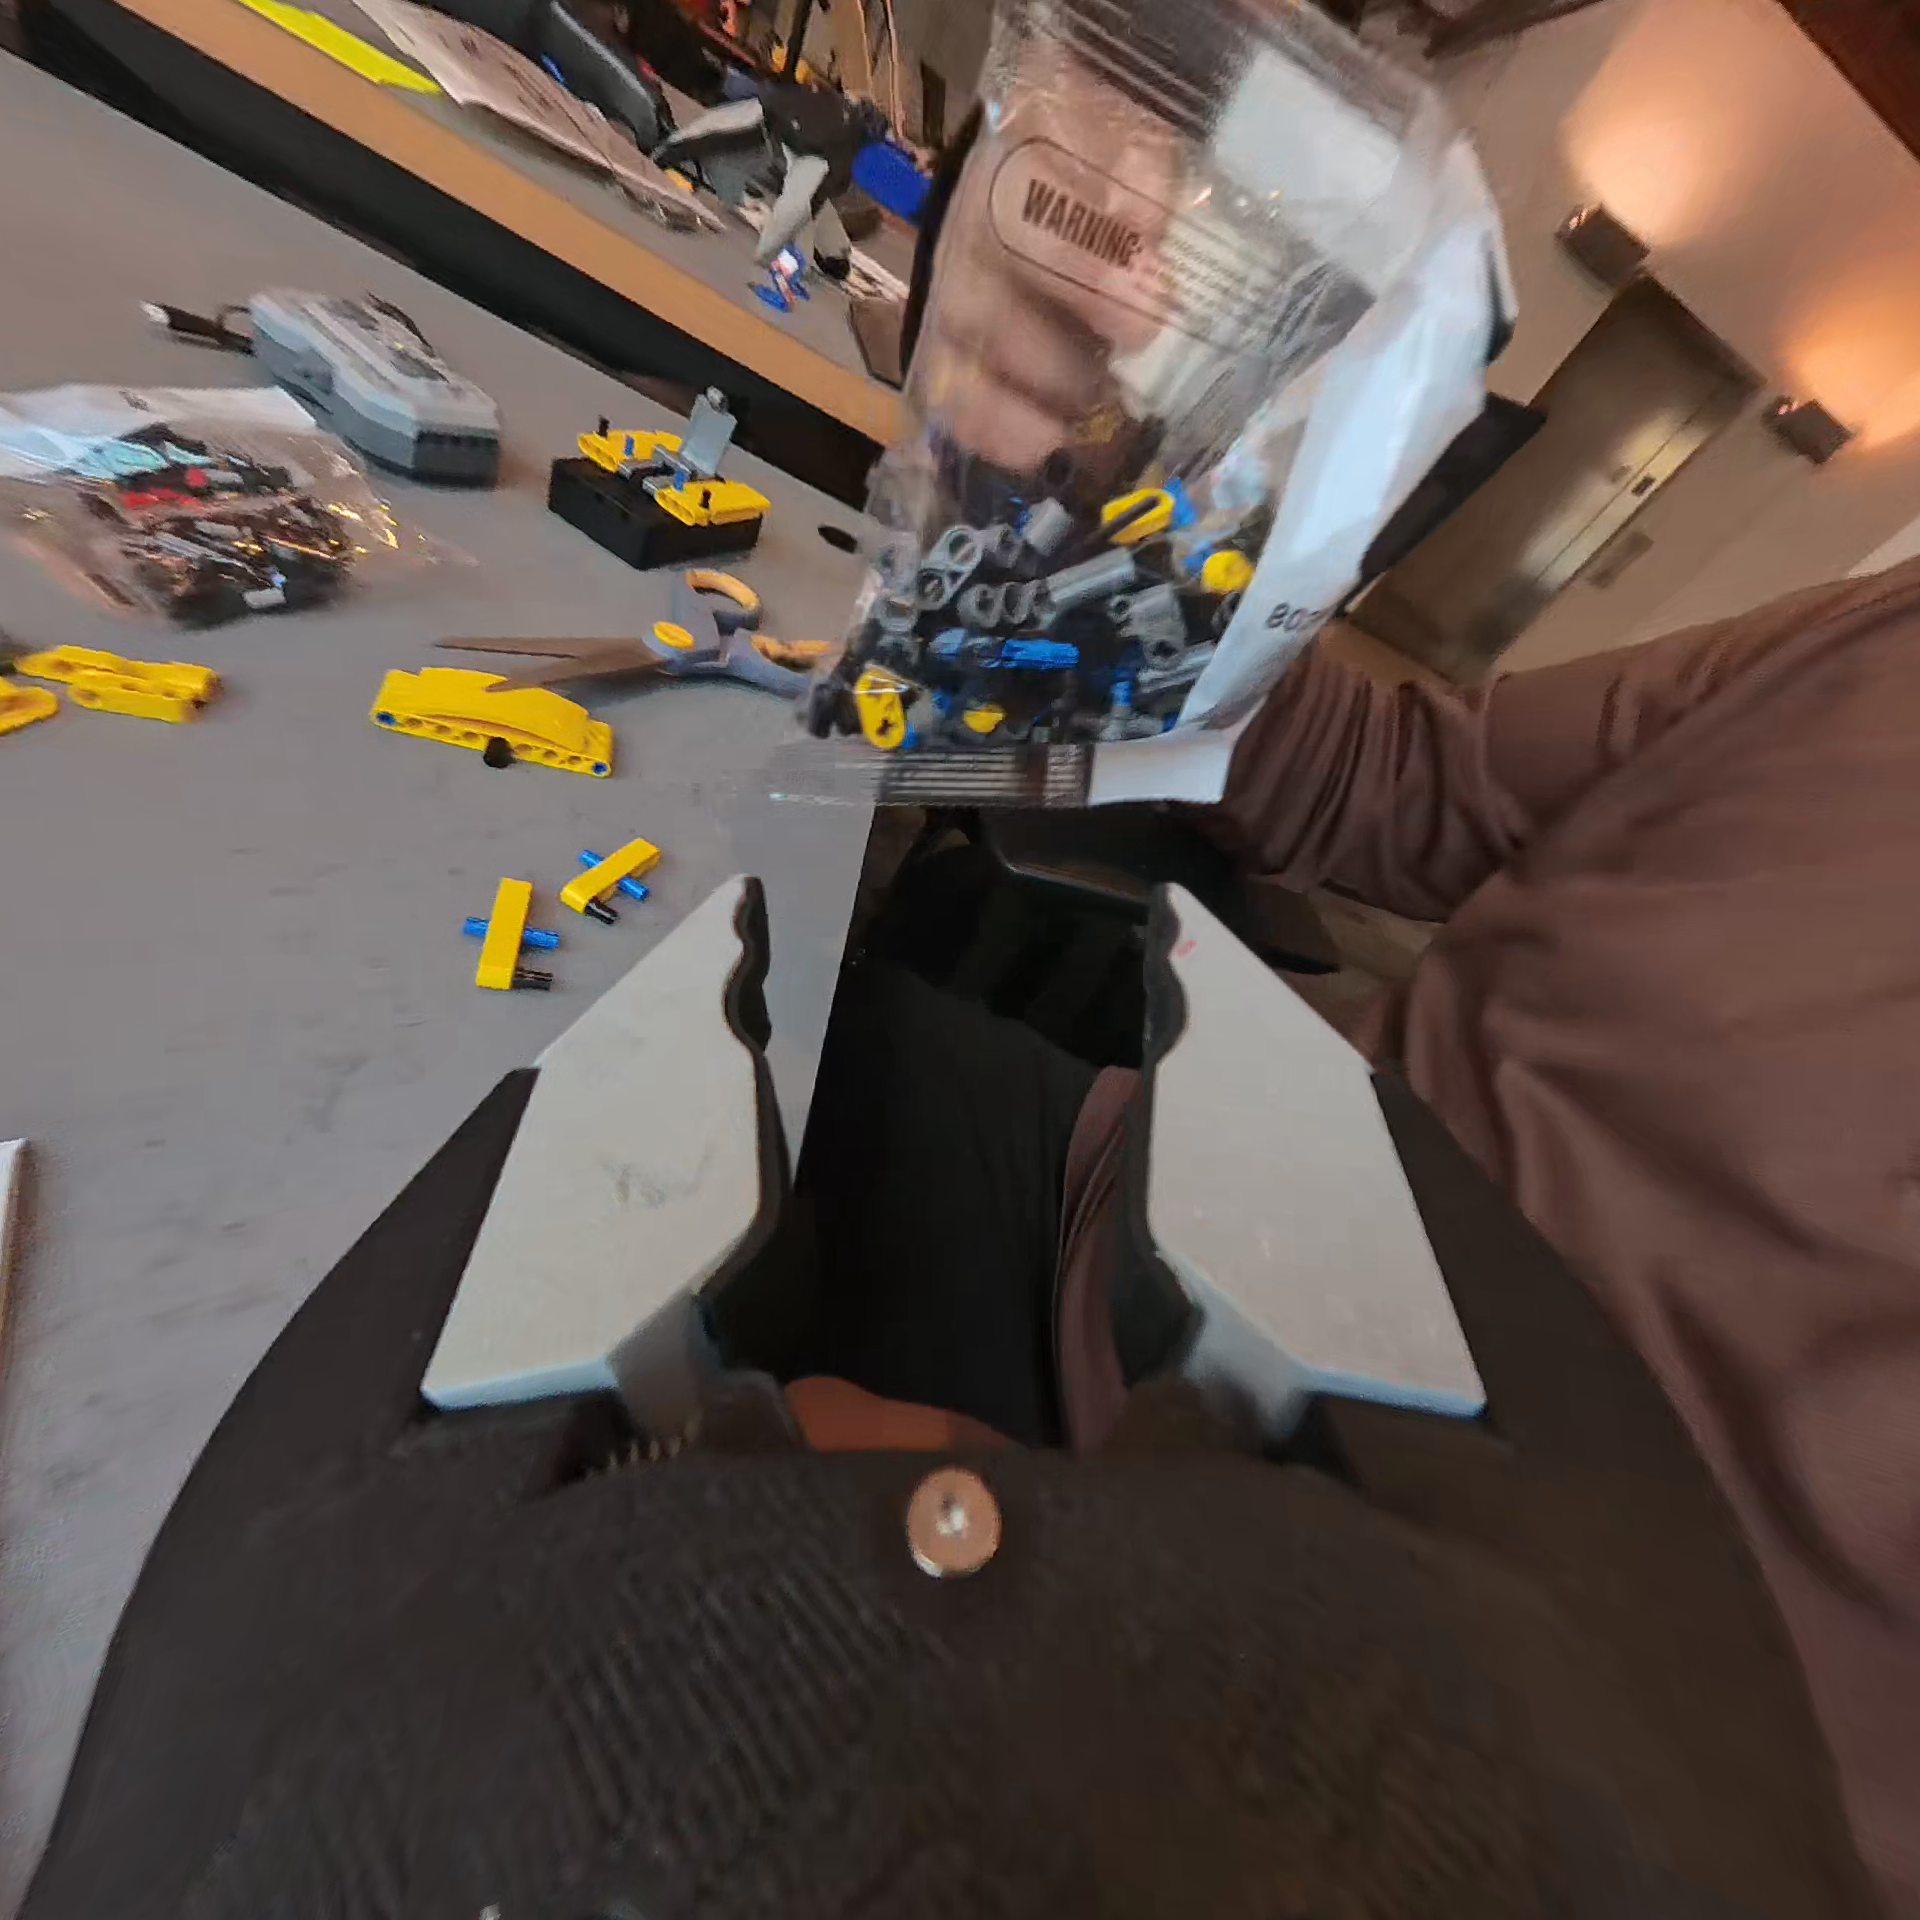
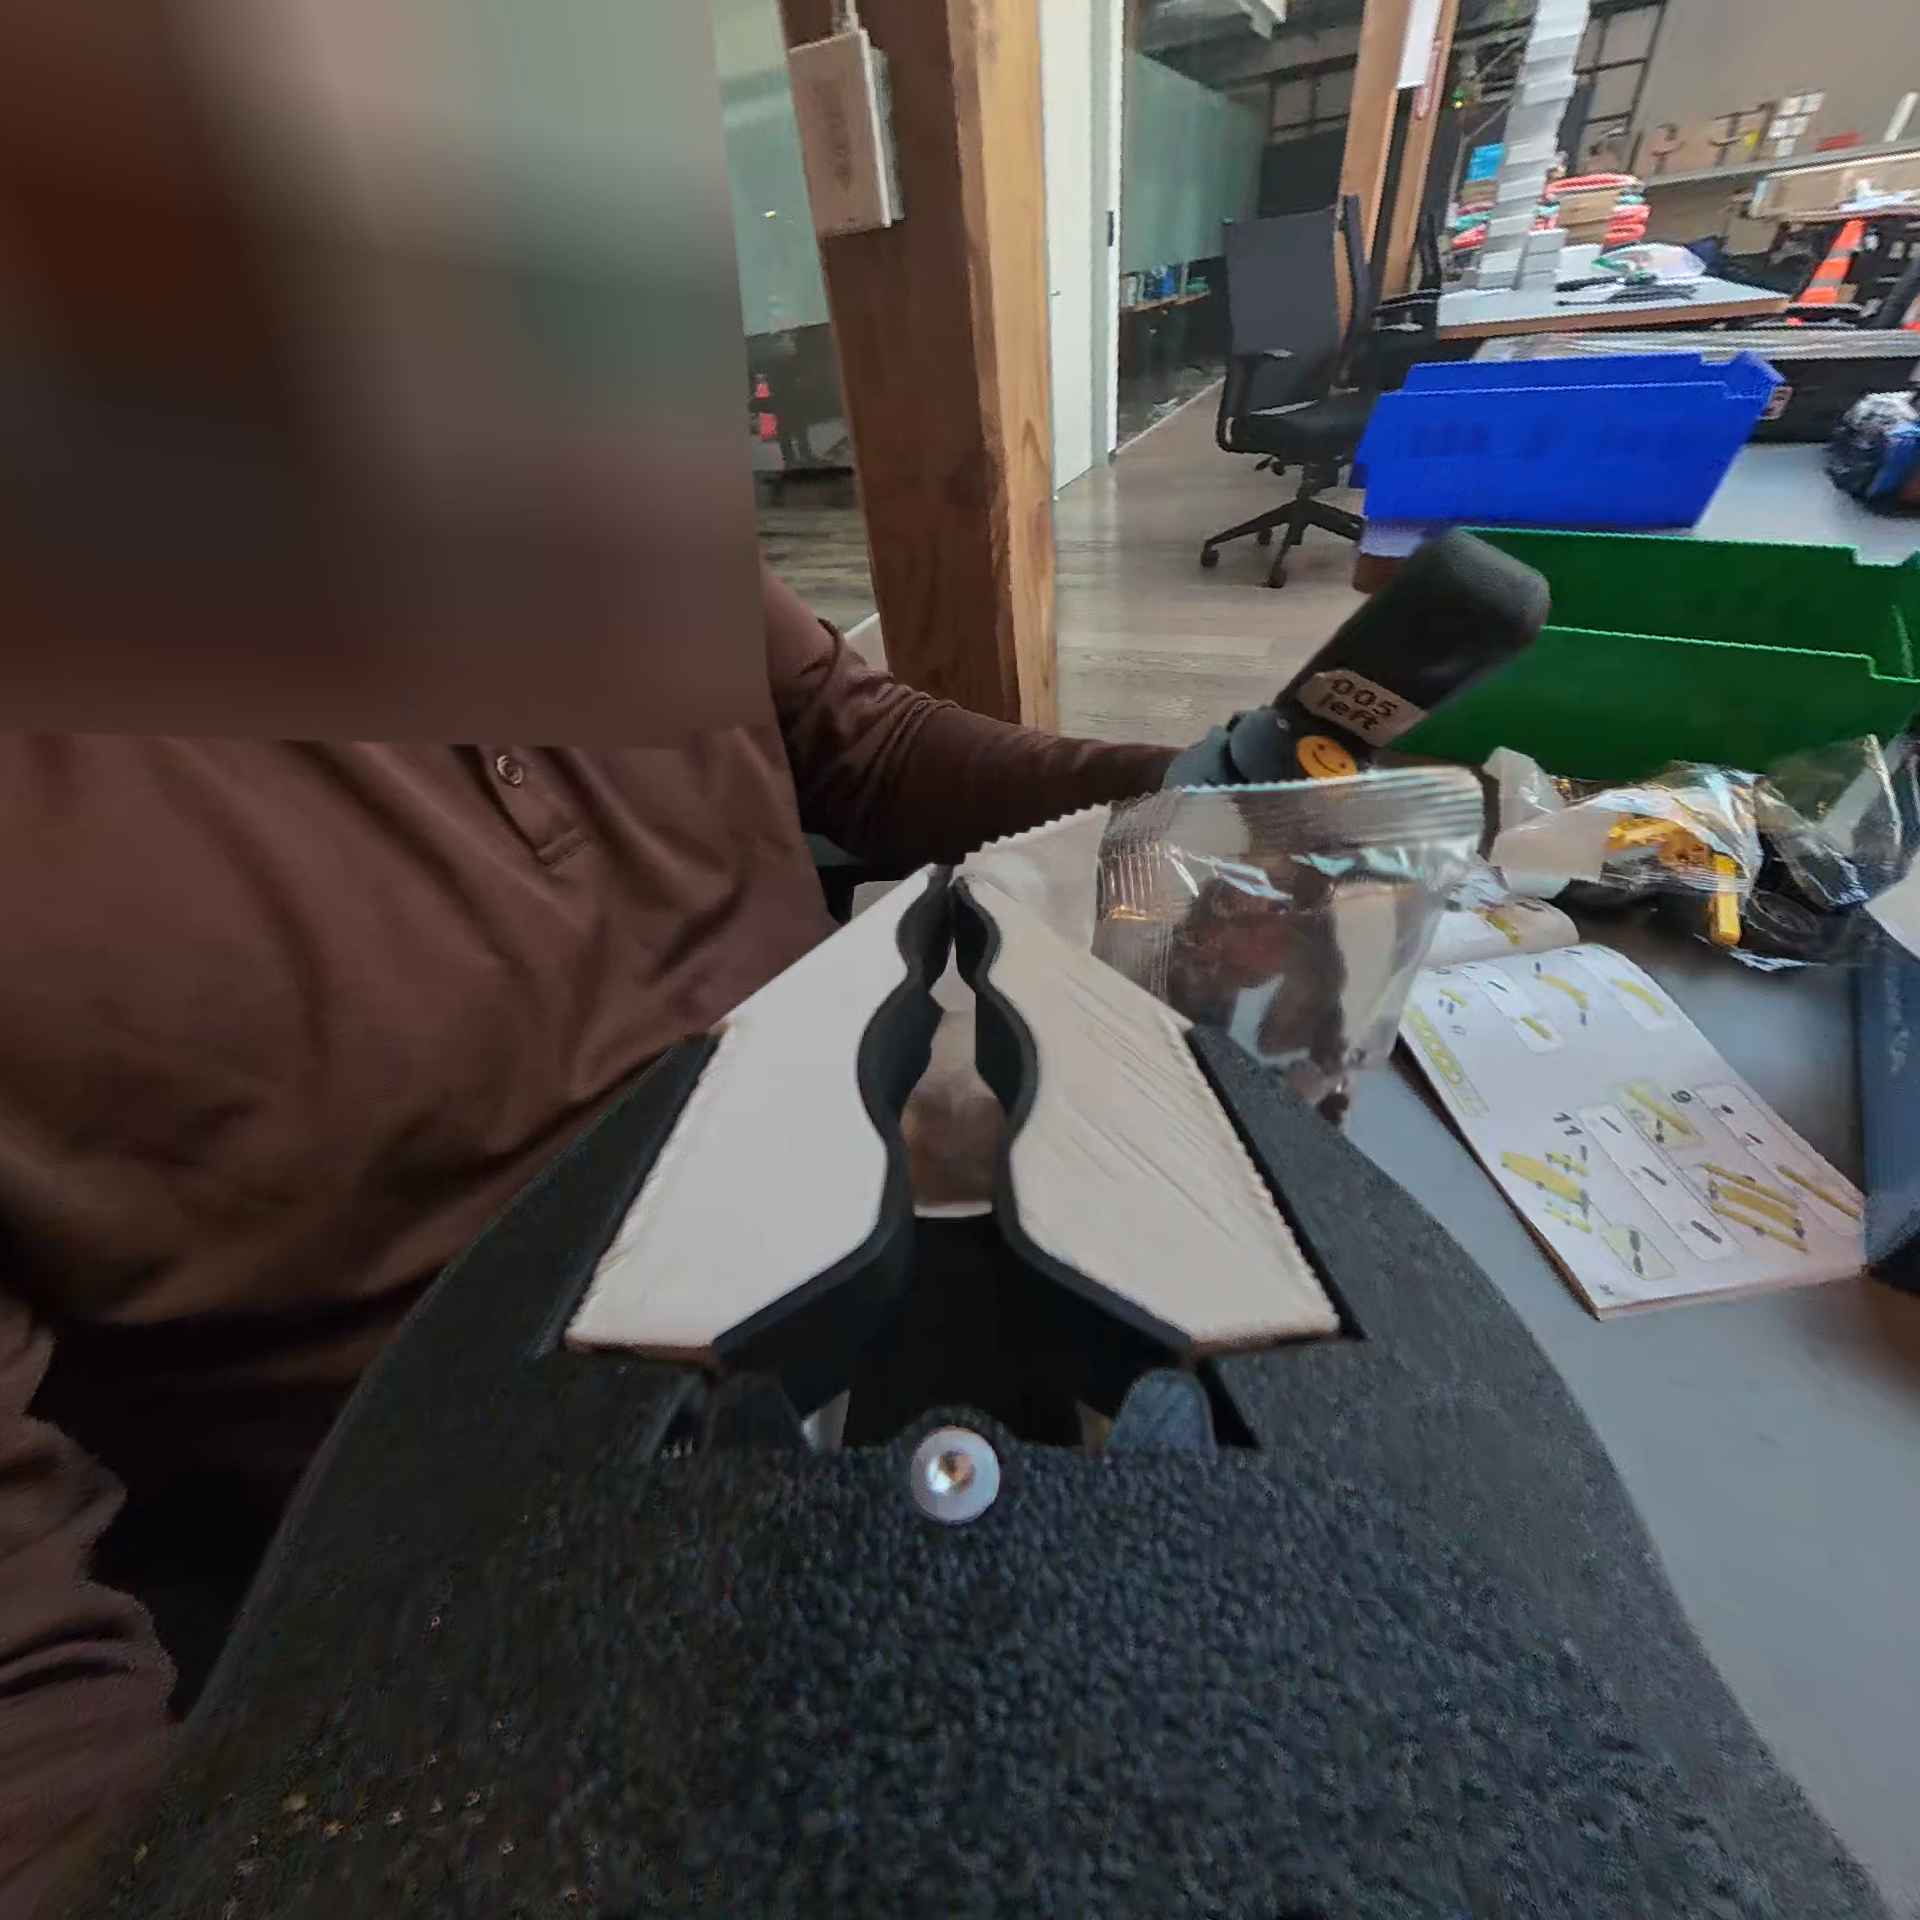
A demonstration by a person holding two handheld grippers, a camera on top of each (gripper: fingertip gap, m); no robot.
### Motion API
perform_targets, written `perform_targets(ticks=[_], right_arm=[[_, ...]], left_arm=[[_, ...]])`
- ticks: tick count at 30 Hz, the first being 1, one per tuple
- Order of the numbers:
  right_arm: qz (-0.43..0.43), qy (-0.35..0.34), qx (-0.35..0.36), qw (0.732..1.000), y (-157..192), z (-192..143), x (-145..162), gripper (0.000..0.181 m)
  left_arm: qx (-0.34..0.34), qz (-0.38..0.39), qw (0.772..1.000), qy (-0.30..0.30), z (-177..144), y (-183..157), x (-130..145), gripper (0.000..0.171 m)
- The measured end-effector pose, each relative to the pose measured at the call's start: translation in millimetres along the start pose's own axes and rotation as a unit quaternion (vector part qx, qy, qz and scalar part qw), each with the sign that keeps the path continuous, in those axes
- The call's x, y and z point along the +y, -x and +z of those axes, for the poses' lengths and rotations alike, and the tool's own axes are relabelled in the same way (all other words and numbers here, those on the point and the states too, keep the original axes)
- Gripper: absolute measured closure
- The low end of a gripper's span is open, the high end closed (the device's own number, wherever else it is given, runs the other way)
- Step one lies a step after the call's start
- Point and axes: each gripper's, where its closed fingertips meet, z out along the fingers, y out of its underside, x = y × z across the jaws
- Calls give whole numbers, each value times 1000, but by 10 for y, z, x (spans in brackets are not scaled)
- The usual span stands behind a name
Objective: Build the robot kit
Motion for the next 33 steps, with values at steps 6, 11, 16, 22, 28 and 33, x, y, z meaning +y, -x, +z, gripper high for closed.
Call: perform_targets(ticks=[6, 11, 16, 22, 28, 33], right_arm=[[-41, 4, -52, 998, 318, 141, -123, 181], [-37, 15, -19, 999, 218, 89, -88, 181], [-18, 5, 70, 997, -60, -118, -128, 181], [23, -38, 149, 988, -323, -322, -237, 166], [88, -20, 168, 982, -508, -303, -34, 125], [105, 52, 174, 978, -650, 10, 289, 131]], left_arm=[[107, -12, 994, -32, 147, -376, -9, 93], [158, 41, 986, -21, 251, -765, -3, 152], [74, 62, 995, -32, 179, -652, -203, 161], [-37, 103, 993, -41, 80, -391, -326, 161], [-93, 121, 987, -57, 12, -246, -413, 161], [-127, 122, 982, -67, -57, -148, -466, 161]])
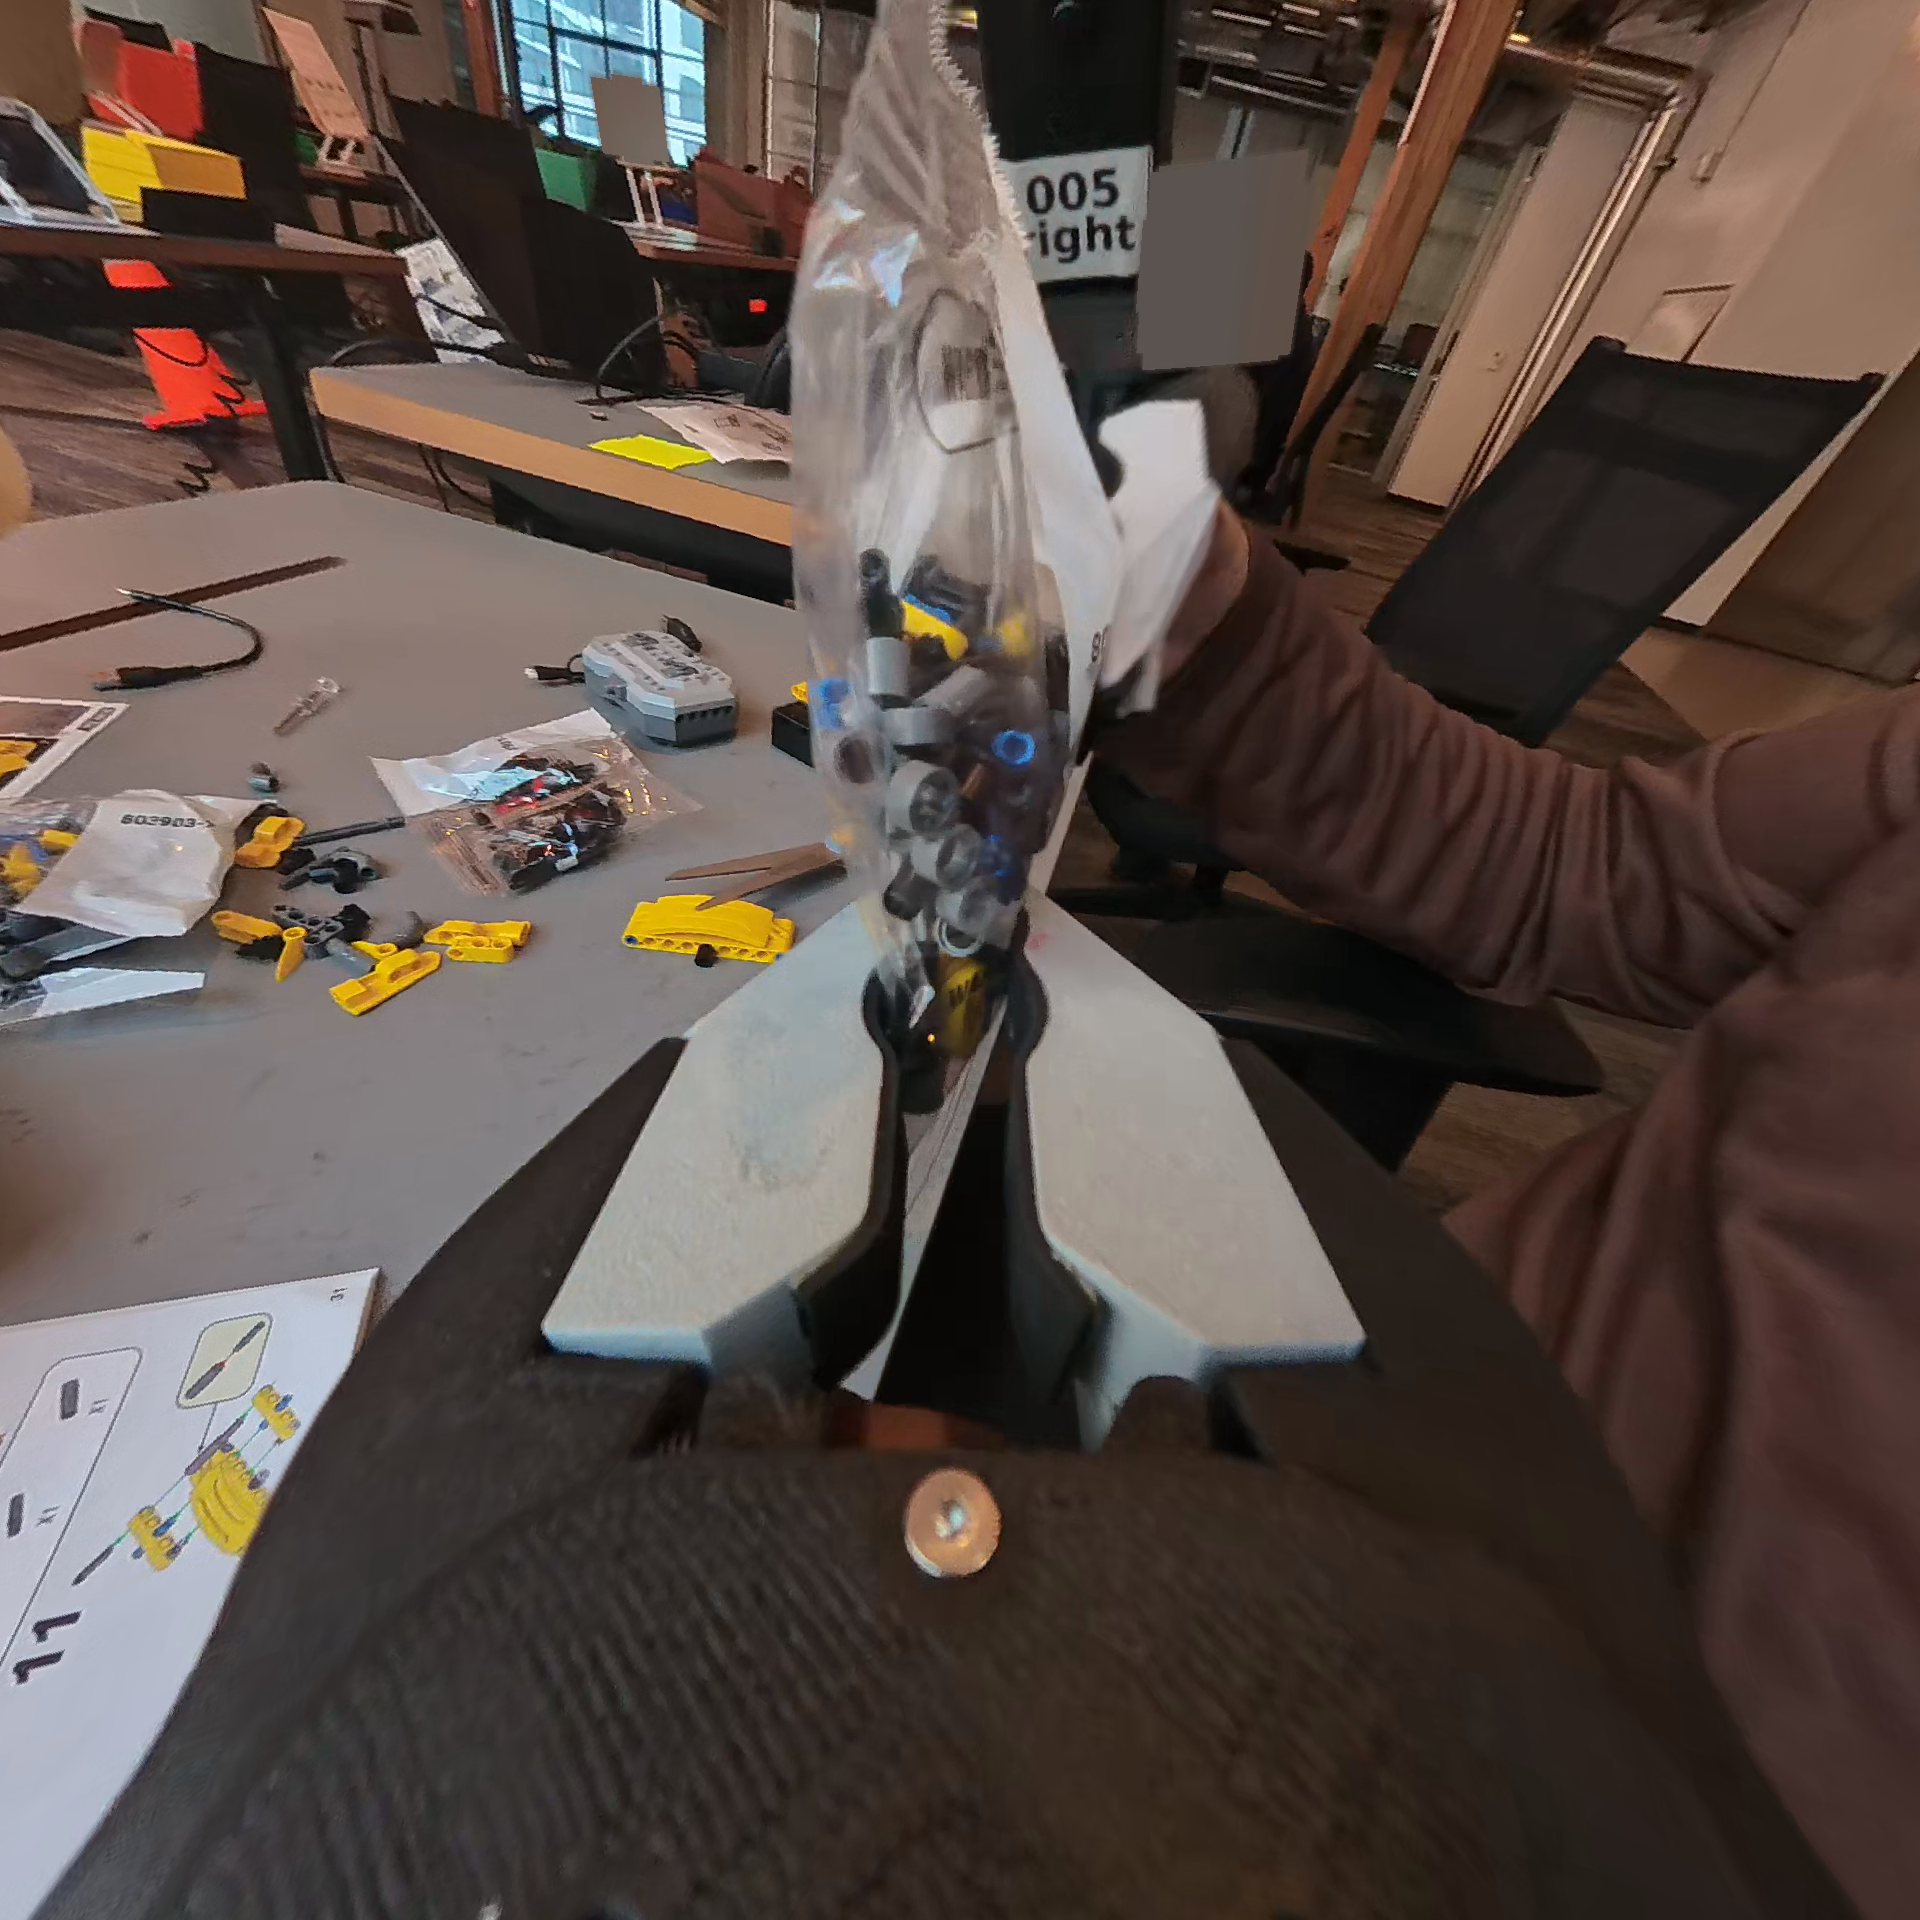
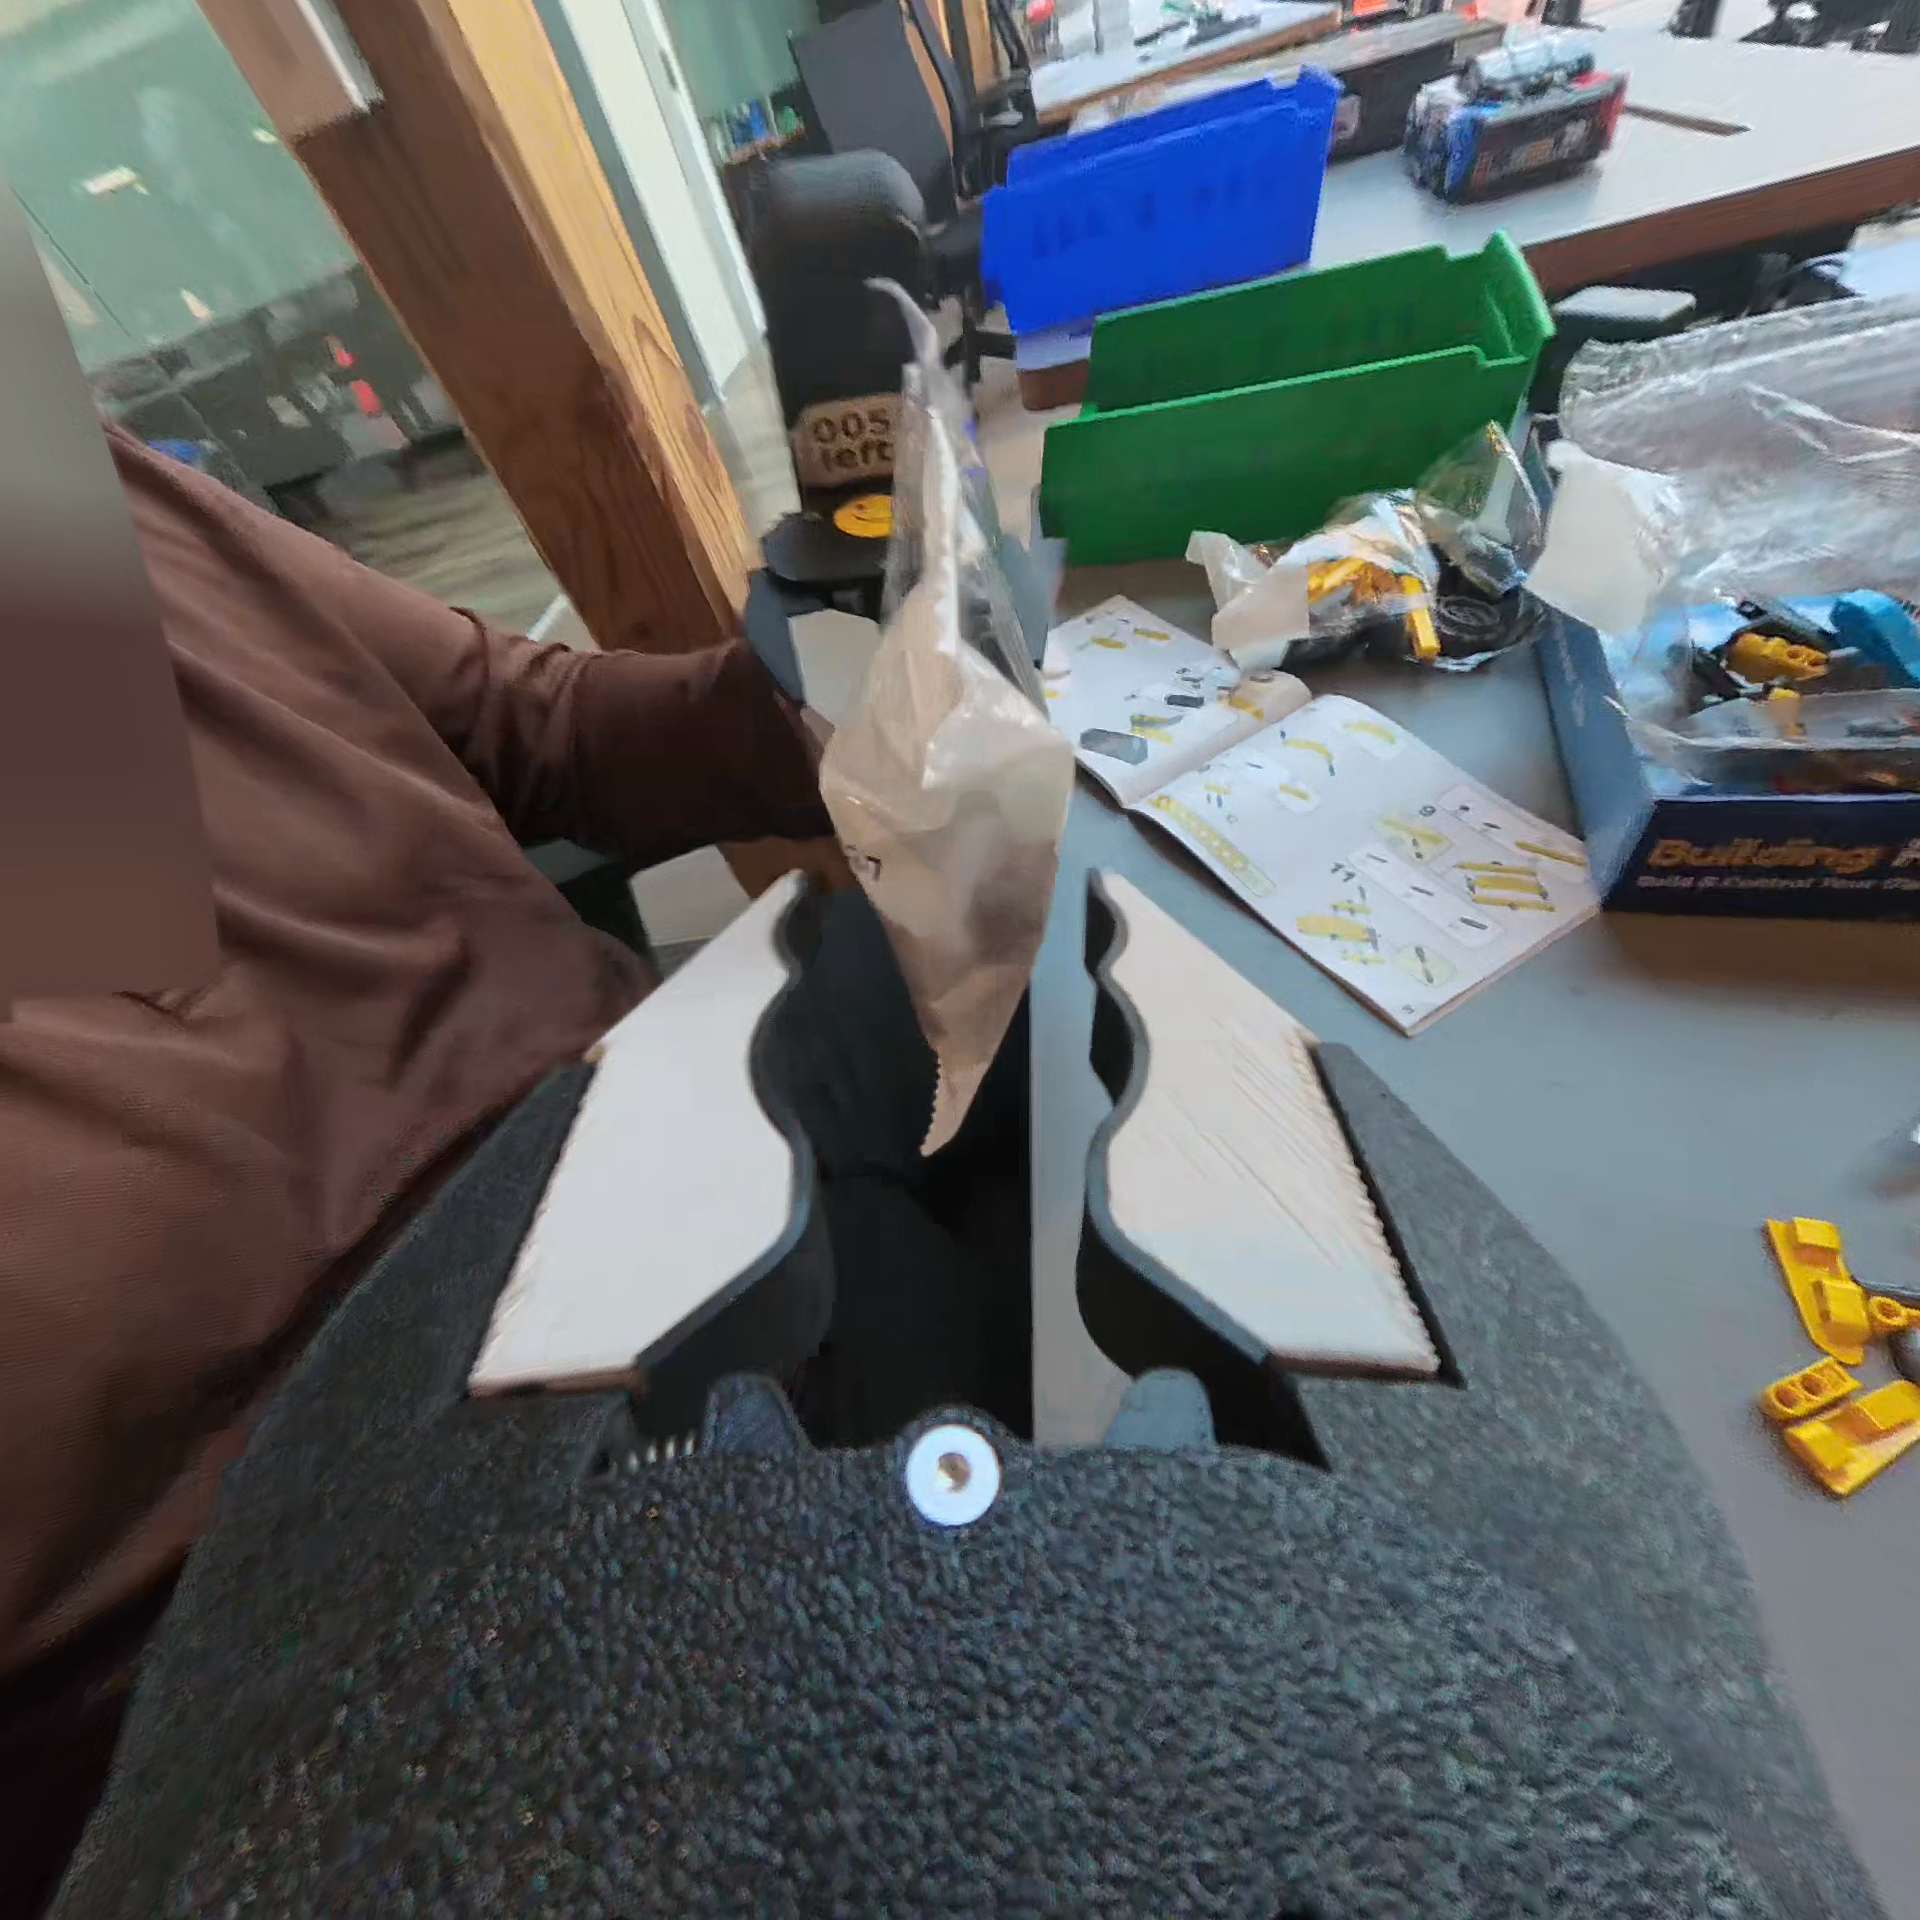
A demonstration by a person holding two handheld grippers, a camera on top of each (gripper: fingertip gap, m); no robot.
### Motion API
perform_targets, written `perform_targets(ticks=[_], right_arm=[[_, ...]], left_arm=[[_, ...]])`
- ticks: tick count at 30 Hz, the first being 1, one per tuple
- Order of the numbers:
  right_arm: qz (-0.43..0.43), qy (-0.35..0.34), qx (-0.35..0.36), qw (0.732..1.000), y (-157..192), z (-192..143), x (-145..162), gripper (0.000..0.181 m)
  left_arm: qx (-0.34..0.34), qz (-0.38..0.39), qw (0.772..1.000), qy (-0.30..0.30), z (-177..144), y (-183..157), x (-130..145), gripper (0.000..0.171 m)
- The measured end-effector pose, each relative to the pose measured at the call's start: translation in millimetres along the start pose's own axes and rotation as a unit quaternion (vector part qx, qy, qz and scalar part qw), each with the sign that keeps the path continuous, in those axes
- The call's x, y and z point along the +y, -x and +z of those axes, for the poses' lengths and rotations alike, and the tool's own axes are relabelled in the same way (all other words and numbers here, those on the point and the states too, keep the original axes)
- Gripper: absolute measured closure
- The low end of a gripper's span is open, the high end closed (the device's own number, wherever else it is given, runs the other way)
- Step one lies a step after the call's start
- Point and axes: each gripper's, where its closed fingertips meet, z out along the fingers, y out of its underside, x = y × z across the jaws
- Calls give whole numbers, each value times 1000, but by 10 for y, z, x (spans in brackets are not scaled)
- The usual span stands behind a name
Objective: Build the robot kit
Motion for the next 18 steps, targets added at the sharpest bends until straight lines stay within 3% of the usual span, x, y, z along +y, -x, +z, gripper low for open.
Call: perform_targets(ticks=[2, 7, 9, 10, 13, 16, 18], right_arm=[[-4, 0, 20, 1000, -77, 101, -5, 153], [-50, -42, 41, 997, 84, 193, -292, 164], [-59, -8, 115, 992, -133, 217, -224, 165], [-64, 7, 159, 985, -295, 153, -188, 167], [-20, -37, 55, 998, -21, 151, -272, 172], [-59, 5, 110, 992, -155, 205, -168, 174], [-26, -30, 79, 996, -120, 147, -255, 174]], left_arm=[[-14, -1, 1000, -4, -21, 51, -17, 161], [25, -63, 996, -64, -80, 23, -158, 160], [-9, -50, 998, -33, -48, 128, -56, 159], [-12, -45, 999, -20, -21, 127, -25, 151], [36, -36, 998, -39, -16, -95, -122, 147], [-29, -1, 999, 18, 12, 93, 35, 136], [-26, 2, 1000, 6, -17, 98, 12, 142]])
